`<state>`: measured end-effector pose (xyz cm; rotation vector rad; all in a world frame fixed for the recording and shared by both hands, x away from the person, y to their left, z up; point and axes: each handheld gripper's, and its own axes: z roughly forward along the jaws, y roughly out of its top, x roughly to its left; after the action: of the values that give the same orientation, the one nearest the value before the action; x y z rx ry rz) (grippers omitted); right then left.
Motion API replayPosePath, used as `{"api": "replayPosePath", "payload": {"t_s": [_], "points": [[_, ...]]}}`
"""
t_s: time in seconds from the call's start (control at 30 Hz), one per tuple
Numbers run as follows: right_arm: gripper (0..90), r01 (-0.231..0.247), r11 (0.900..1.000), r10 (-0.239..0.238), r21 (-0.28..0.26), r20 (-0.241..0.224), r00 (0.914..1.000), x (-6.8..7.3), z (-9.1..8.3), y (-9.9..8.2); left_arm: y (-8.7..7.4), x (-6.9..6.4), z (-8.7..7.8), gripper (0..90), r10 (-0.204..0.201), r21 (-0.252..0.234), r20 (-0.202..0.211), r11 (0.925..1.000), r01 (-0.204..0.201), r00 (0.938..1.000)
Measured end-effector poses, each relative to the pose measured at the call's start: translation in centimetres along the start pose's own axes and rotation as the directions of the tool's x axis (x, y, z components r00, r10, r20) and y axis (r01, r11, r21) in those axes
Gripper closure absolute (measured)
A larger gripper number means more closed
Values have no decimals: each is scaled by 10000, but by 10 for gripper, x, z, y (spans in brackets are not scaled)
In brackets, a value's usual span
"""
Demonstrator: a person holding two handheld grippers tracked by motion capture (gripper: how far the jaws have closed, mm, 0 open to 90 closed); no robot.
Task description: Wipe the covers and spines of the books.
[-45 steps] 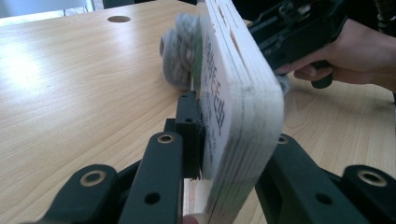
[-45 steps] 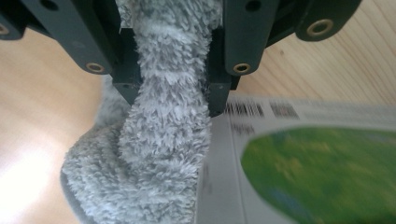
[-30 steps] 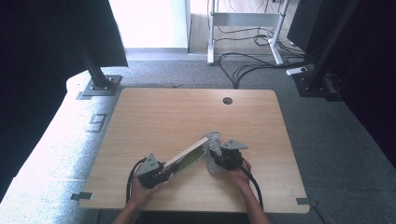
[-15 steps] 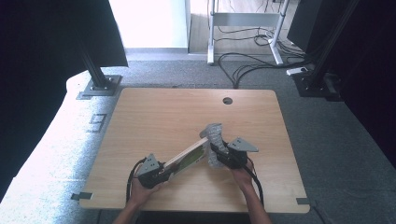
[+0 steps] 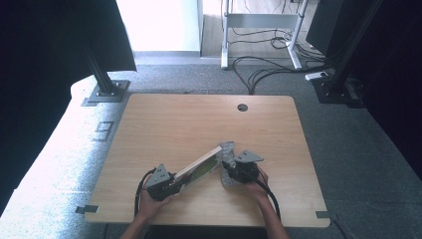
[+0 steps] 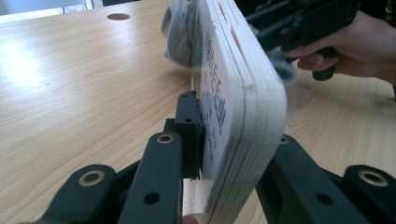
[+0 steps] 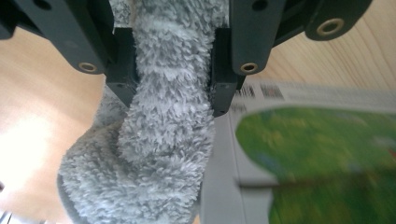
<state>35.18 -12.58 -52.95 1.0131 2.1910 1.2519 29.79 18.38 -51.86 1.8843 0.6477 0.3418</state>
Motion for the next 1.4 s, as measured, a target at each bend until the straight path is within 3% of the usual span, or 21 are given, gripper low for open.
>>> {"api": "replayPosePath", "payload": {"t_s": [0.2,0.4,0.5,0.6,0.67,0.8,0.87,1.07,1.4], "points": [[617,198,9943,-217,1044,164,9996,3,11,-6,0,0,0,758,-8,3,14,10000,8,10000],[611,126,9951,-145,981,187,9997,2,10,-5,0,1,0,758,-16,10,12,10000,16,10000],[610,34,9989,-50,474,348,9994,0,5,-2,0,0,0,757,6,21,16,10000,-6,10000],[610,-150,9987,167,-485,351,9992,-2,-5,3,0,0,0,757,4,23,19,10000,-4,10000],[610,-124,9910,186,-1330,452,9988,-2,-13,8,0,0,0,758,3,25,24,10000,-3,10000],[611,-2,9778,102,-2094,466,9989,0,-23,14,0,0,0,757,15,38,18,10000,-15,10000],[611,164,9791,-68,-2029,479,9988,1,-23,16,0,0,0,757,7,30,19,10000,-7,10000],[615,-37,9862,73,-1654,214,9997,0,-19,13,0,0,0,758,13,36,0,10000,-13,10000],[620,-88,9996,88,-265,-12,10000,3,-3,3,-1,1,1,758,-12,59,-25,10000,12,10000]]}}
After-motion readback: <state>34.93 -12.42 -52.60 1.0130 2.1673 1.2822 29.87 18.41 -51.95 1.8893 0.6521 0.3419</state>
